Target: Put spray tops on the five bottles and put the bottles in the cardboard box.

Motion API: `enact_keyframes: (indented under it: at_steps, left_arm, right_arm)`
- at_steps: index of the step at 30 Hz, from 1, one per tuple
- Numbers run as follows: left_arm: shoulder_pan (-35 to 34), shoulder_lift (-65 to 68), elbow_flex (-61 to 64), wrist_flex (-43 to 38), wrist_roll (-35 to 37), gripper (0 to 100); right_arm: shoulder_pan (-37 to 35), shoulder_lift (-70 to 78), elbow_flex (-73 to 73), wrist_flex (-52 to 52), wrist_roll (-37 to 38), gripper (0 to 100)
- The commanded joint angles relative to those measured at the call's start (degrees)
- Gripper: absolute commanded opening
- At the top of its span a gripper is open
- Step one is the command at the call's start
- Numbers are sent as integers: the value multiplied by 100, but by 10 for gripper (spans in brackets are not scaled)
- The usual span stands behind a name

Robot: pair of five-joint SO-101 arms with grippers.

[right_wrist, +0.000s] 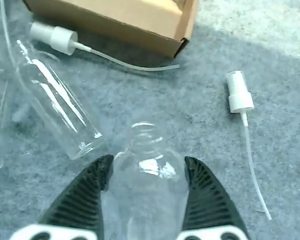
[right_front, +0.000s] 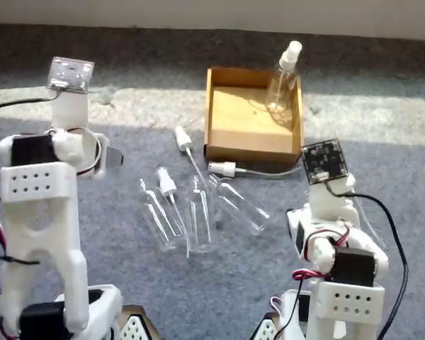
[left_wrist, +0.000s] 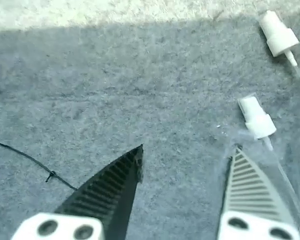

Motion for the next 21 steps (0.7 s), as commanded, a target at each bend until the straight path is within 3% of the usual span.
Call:
enact_keyframes:
  at_steps: [1,8,21]
  left_arm:
    - [998,488,-312,53,264,259]
    - [1780,769,-163,-730,686,259]
    - [1833,2580,-163,-2180,1160,214]
  right_arm:
    - [-462,-391,277,-22,-308,3]
    - [-708,-453,655,-207,-343,3]
    - [-1174,-488,866,-312,-598,4]
